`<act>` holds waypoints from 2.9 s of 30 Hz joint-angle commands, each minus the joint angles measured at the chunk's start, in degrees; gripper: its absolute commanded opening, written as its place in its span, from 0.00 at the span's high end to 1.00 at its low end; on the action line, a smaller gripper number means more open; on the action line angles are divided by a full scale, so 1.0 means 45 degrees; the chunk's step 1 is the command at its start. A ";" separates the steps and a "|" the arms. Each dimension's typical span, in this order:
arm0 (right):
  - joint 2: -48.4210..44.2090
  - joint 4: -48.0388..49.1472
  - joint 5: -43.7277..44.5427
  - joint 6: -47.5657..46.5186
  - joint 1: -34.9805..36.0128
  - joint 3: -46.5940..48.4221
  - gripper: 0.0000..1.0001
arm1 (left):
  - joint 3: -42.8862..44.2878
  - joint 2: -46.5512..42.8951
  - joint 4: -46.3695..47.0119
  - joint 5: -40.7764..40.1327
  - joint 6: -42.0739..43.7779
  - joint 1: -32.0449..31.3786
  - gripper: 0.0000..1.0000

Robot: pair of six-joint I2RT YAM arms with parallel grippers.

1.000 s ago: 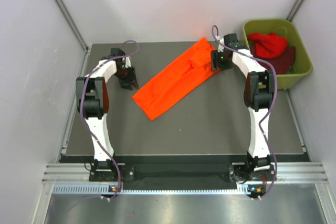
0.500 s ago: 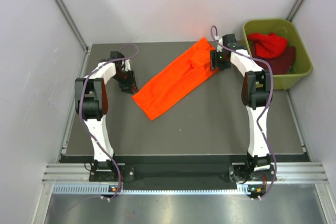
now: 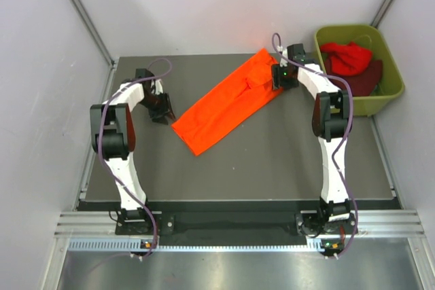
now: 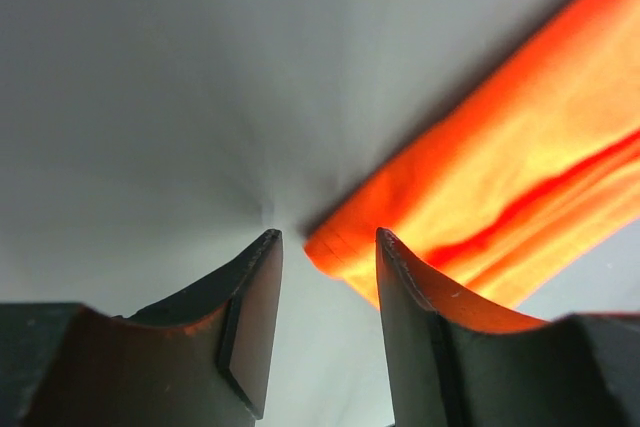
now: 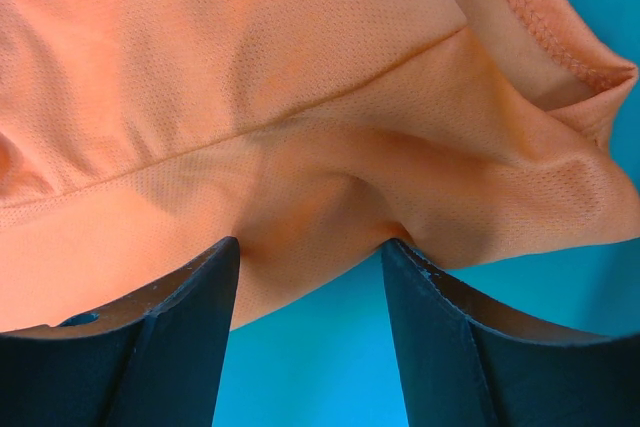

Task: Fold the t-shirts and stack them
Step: Fold the tshirt

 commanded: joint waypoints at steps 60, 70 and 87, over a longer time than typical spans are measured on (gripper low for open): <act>0.1795 0.0706 -0.0837 0.0710 0.0900 0.3657 0.39 | -0.7203 -0.4619 0.1064 0.2541 -0.2370 -0.3183 1.00; 0.2772 0.1507 -0.1111 0.1316 0.1506 0.4887 0.38 | -0.8864 -0.5635 0.1708 0.2912 -0.2897 -0.3964 1.00; 0.4042 0.2854 -0.1326 0.2176 0.2092 0.6294 0.40 | -0.9392 -0.6027 0.2529 0.2814 -0.3581 -0.5195 1.00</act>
